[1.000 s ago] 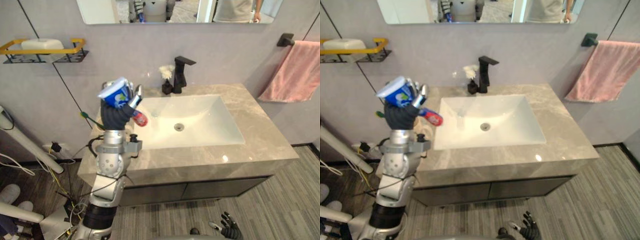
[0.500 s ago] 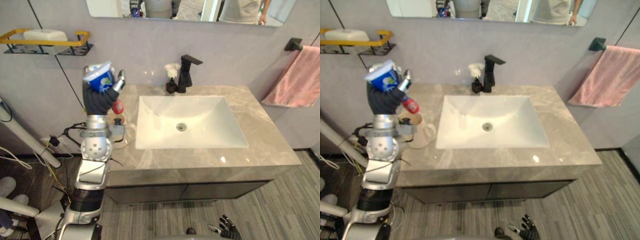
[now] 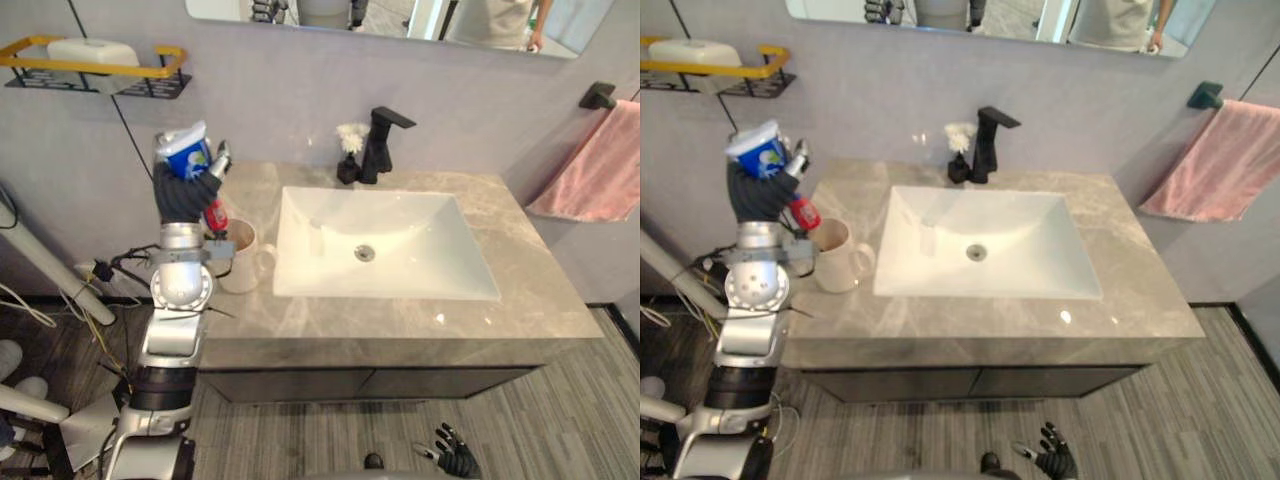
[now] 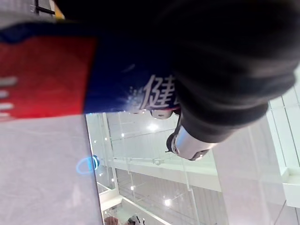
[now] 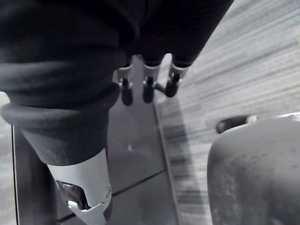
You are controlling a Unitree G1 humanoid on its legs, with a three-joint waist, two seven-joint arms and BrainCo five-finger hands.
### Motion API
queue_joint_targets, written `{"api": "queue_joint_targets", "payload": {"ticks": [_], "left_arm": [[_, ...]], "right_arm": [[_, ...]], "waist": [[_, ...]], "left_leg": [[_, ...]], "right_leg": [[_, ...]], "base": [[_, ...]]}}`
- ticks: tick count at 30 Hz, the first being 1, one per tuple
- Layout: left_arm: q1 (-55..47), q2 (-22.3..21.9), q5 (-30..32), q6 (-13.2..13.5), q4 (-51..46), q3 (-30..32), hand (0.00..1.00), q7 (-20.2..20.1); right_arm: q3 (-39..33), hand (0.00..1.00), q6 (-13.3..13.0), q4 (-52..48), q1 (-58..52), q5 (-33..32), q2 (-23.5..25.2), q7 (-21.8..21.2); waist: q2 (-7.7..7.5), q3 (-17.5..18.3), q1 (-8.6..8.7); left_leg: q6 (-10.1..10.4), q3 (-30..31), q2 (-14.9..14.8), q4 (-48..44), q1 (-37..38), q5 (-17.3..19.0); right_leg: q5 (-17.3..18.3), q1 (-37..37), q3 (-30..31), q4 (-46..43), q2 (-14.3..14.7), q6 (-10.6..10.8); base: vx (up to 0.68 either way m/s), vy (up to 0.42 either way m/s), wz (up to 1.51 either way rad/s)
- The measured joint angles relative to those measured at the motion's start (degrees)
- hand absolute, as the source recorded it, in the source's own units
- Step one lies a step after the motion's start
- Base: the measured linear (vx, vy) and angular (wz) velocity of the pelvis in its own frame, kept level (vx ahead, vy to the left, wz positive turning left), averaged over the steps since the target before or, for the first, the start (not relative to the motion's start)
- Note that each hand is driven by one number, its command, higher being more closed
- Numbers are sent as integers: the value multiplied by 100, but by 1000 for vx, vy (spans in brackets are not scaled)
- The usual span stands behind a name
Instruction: Organize washtable
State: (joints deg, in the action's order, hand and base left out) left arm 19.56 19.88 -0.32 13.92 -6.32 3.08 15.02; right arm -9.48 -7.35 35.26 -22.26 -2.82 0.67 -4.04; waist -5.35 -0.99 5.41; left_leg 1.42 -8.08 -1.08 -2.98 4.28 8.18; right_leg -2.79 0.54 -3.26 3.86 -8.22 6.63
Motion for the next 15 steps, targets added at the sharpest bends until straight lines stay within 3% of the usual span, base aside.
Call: {"api": "queue_joint_targets", "payload": {"ticks": [13,14,15], "left_arm": [[43,74,-1,-176,725,21,100,-17],[43,89,-1,-198,782,21,0,-19],[43,98,-2,-222,885,21,0,-28]], "right_arm": [[2,0,3,-3,50,-9,-2,5],[1,0,3,-3,50,-8,-4,6],[1,0,4,-2,48,-8,-14,6]], "waist": [[-48,-67,12],[-42,-71,11],[-25,-83,9]], "left_leg": [[2,-50,-1,10,-47,4],[2,-53,-2,11,-48,4],[2,-54,-2,12,-48,4]], "right_leg": [[-9,-70,6,28,8,-10],[-10,-71,7,32,9,-12],[-15,-68,3,42,9,-18]], "base": [[-15,-16,-2],[0,0,0],[0,0,0]]}}
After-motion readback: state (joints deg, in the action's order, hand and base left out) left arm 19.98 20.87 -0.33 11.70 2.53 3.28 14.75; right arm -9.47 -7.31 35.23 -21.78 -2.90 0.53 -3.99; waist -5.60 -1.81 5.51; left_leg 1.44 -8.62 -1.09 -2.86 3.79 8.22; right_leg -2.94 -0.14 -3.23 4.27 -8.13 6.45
